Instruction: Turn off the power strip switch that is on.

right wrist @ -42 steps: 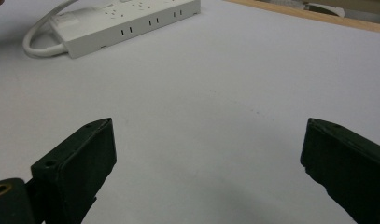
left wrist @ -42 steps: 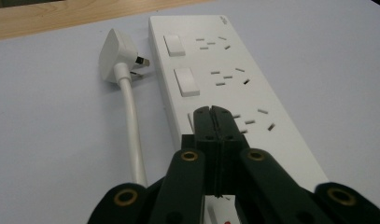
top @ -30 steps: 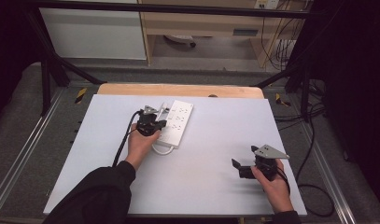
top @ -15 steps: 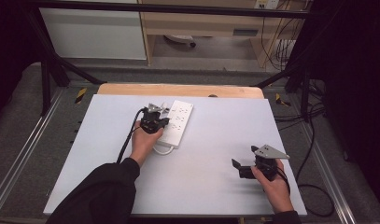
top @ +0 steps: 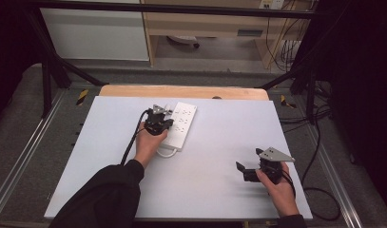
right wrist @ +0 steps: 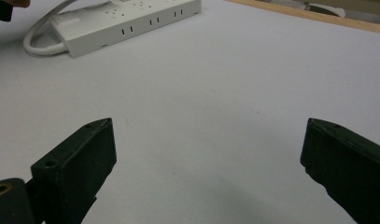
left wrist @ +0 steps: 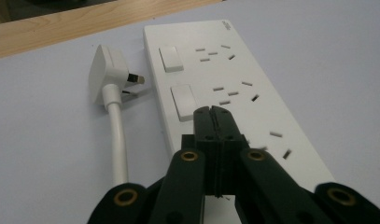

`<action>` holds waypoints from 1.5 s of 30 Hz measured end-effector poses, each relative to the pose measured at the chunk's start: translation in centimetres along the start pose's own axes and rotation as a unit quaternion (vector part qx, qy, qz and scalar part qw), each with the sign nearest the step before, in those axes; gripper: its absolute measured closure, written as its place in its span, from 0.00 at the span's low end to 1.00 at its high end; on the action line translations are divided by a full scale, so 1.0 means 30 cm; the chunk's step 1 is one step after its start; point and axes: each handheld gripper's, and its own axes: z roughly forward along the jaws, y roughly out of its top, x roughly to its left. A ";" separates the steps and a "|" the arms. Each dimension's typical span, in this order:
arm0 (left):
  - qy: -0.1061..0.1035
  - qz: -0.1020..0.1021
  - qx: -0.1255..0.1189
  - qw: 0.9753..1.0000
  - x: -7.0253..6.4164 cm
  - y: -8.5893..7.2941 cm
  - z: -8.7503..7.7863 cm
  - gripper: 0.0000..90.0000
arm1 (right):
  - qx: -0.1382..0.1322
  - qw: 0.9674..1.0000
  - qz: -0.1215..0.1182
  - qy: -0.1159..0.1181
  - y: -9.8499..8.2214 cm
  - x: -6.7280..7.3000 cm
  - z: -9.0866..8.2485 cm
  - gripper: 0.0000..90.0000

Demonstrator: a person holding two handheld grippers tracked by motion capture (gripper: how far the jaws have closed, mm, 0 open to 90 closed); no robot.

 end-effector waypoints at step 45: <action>0.005 0.003 0.004 1.000 0.000 -0.001 0.020 1.00 | 0.003 1.000 -0.001 0.002 -0.001 0.001 0.002 0.04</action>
